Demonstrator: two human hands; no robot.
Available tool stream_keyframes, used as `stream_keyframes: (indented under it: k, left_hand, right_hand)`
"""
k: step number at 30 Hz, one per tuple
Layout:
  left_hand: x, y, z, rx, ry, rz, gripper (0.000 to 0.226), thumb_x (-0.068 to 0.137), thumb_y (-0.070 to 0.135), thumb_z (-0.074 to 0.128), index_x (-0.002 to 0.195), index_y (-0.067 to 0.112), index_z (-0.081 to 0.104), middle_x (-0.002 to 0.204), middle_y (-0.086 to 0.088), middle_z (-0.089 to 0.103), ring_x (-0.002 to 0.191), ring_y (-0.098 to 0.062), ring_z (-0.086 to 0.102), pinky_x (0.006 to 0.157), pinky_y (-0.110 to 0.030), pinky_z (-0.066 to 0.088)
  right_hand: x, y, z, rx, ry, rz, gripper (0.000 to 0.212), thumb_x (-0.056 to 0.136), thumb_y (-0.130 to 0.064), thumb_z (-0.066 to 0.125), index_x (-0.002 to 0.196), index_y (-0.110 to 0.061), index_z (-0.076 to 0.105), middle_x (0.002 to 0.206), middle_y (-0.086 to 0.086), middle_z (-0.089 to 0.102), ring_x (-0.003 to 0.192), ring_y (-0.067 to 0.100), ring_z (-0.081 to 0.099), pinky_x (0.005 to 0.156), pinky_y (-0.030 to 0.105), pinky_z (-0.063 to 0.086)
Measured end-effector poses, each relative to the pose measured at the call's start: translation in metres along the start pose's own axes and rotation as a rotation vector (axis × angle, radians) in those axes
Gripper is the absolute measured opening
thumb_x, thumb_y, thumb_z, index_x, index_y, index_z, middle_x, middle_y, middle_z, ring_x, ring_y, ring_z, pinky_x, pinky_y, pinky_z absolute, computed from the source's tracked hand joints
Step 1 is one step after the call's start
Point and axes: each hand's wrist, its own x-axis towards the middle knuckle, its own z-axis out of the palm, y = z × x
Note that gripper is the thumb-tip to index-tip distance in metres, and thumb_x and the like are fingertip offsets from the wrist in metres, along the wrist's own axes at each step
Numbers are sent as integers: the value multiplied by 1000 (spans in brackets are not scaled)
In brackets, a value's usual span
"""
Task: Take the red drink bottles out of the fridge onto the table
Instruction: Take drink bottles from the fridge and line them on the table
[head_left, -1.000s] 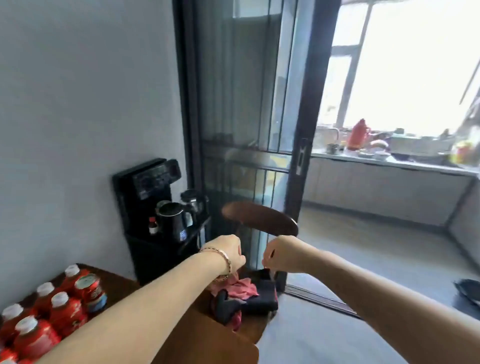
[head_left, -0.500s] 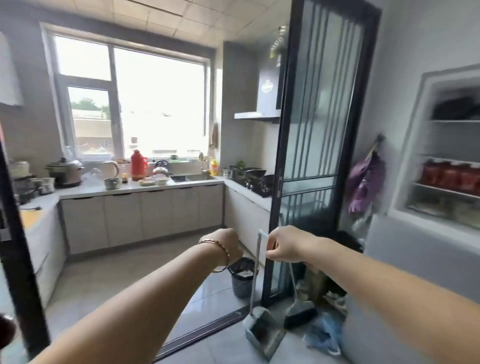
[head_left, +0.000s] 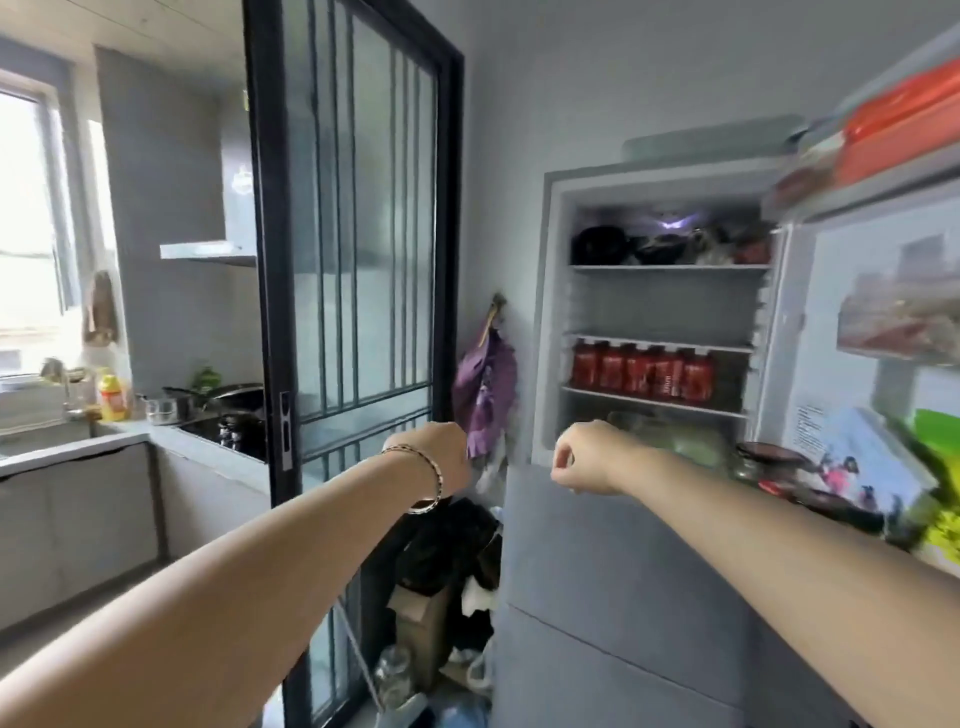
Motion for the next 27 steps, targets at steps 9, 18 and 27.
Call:
stream_keyframes:
  k: [9,18,27]
  left_hand:
    - [226,47,17,-94,11,274,26,90,20,46,105,8,63,113,-10,65,105,-31,61,89,-45,51]
    - [370,120,73,-203,36,394,28,91,15,40,105,11,64,108,-8,66,98,-30,62,78,-34,49]
    - [511,210,134,-391,43,400,22,89,21,45,103,24,62,106,3,66,87,-20,58,78,-27,47]
  right_hand:
    - [147,101,-27,46,116,297,18,87,-17,49,86,-17,67,90,2,67,82,21,63,78,34,54]
    - [241,218,-2,38,222,542,20,87,-20,51,91,-15,69,100,2,69,93,21,64,84,36,54]
    - [363,372,8,151,502,722,47,85,-38,63,124,-15,51,128,12,42,117,29,47,92,36,46]
